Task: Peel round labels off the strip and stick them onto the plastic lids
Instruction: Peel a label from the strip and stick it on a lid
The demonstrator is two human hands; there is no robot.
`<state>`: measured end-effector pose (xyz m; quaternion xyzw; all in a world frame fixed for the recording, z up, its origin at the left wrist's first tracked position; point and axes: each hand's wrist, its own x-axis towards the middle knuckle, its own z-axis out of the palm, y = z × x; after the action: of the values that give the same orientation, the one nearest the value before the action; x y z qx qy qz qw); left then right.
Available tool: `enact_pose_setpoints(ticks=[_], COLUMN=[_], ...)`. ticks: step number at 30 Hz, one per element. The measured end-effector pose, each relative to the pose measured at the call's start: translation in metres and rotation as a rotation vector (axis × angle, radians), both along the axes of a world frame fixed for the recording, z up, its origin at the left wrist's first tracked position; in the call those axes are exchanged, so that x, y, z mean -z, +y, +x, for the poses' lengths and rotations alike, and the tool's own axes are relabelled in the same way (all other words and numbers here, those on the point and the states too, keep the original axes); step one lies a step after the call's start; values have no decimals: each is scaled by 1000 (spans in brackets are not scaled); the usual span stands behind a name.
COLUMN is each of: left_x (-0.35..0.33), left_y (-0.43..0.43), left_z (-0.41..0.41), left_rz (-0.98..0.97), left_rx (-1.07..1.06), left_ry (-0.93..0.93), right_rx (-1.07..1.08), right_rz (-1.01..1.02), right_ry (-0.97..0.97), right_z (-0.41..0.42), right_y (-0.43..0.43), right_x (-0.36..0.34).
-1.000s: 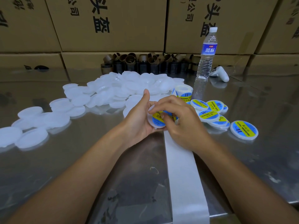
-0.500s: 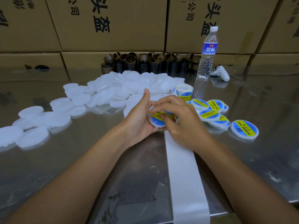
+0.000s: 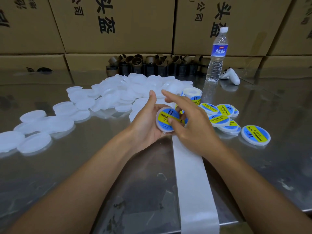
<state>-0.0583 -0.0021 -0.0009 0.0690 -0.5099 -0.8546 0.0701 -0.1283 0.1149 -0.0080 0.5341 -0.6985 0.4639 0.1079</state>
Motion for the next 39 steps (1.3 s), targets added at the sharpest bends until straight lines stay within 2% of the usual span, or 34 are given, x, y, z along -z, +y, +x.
enact_pose_setpoints(ticks=[10,15,20,25,30,39], left_x=[0,4,5,2,3,7], left_y=[-1,0,0,1,0,-5], left_z=[1,3,2,2,2,2], left_rz=[-56,-234,-293,-347,-363,-460], left_rx=[-4,-60,-157,-266,-256,-319], left_ry=[19,91,109,131,139,99], right_rx=[142,190,215,128,36,99], right_rz=[-132,-101,-117,-100,-17,-70], right_ry=[-109,-186,-265,-367,-454,-458], right_z=[-2,-4,-5,-3,-4,-3], right_y=[1,0,-1,-2,-2,-1], right_x=[-2,-2,-1,-5,-4,-7])
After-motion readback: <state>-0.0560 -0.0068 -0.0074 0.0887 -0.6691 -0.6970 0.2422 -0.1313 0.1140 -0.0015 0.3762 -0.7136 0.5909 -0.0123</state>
